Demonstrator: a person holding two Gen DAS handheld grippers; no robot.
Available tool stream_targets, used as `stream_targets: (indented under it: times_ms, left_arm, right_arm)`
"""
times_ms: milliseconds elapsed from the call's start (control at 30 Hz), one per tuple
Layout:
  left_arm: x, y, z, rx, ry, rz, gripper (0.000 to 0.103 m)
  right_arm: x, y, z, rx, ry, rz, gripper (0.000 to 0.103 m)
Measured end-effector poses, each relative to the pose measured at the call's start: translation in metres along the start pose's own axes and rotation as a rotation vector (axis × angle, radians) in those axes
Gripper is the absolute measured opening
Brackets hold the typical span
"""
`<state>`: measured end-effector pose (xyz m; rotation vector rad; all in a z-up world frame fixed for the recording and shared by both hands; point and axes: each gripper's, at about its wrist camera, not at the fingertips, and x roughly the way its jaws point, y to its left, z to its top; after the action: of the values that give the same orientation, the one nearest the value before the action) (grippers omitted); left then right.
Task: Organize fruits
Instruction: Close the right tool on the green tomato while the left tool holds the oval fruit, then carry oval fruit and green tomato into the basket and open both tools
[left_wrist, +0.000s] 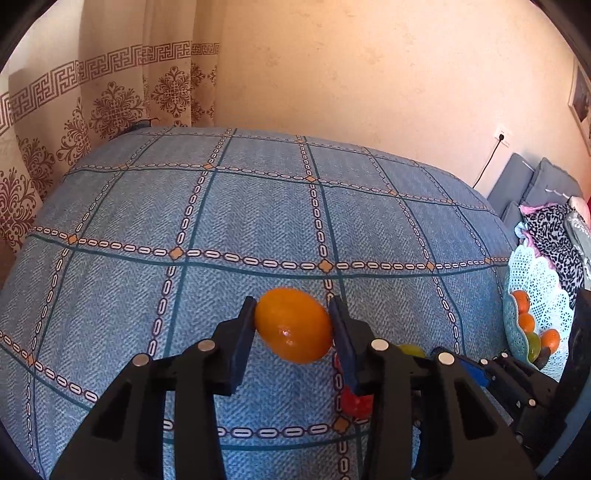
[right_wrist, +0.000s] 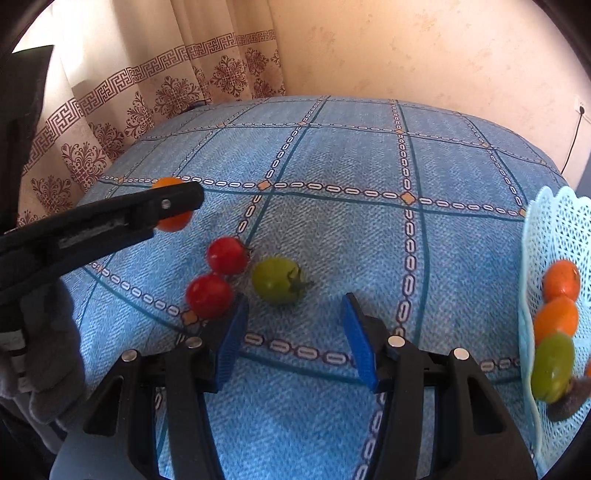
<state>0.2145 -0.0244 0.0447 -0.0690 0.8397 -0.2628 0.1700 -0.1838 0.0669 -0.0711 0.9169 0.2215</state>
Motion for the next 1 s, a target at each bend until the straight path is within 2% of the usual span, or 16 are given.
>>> stream_targets:
  times_ms: [133,267,633,1000]
  left_arm:
    - [0.003,0.003,0.000,-0.006,0.006,0.003,0.041]
    - [0.007,0.001,-0.002,-0.002,0.014,0.005,0.041]
    - [0.021,0.006,-0.005,-0.023,0.045,0.010,0.041]
    - [-0.002,-0.011,-0.004,0.028,-0.012,-0.022,0.041]
  right_arm:
    - [0.004,0.000,0.004,0.001,-0.001,0.010,0.047]
    - [0.006,0.005,0.006,-0.012,0.001,0.039,0.031]
    - [-0.015,-0.002,0.002,0.040,-0.045,0.034,0.031]
    - [-0.061,-0.016,-0.005,0.099,-0.124,0.033,0.031]
